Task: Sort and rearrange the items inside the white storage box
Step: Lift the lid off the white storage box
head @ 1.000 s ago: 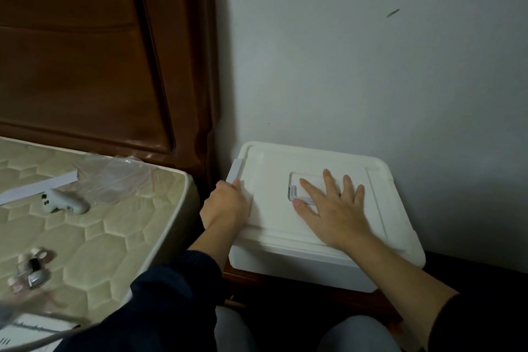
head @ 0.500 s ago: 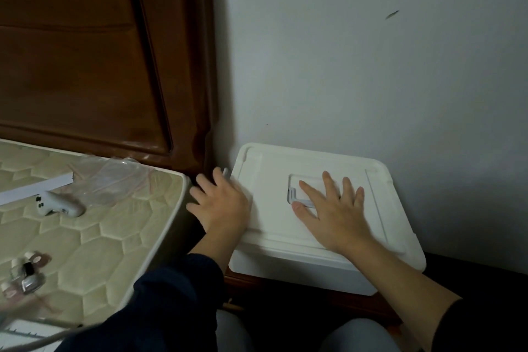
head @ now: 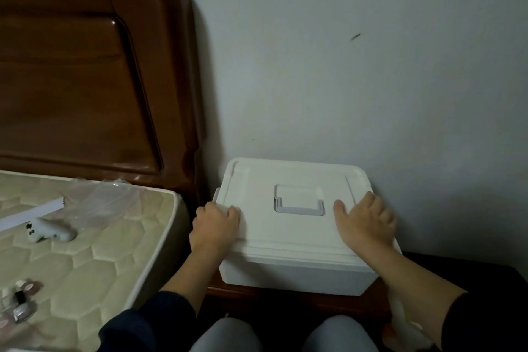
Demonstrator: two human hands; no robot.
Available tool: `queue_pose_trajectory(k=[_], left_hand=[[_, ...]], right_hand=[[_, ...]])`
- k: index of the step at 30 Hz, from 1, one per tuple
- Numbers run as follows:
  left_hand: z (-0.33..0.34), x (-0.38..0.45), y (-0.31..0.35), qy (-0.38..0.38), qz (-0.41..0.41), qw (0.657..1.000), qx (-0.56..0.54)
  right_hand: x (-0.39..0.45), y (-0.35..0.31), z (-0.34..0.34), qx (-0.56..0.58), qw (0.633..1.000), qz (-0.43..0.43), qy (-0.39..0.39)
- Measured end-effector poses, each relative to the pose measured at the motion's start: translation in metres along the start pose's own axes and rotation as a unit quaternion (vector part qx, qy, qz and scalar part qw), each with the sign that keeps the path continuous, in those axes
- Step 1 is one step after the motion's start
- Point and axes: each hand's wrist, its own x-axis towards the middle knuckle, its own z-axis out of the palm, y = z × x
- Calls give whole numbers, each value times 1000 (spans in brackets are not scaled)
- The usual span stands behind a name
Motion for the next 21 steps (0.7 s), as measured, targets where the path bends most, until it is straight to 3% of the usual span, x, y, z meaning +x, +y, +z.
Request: queue_pose_trajectory(k=[4, 8, 21], left_hand=[[3, -12, 5, 14, -21, 997, 70], [7, -20, 17, 8, -49, 991, 126], [-11, -12, 20, -24, -46, 998, 28]], right_hand=[[5, 15, -7, 60, 997, 51, -22], [-2, 19, -6, 44, 999, 29, -9], [12, 16, -15, 120, 989, 79, -34]])
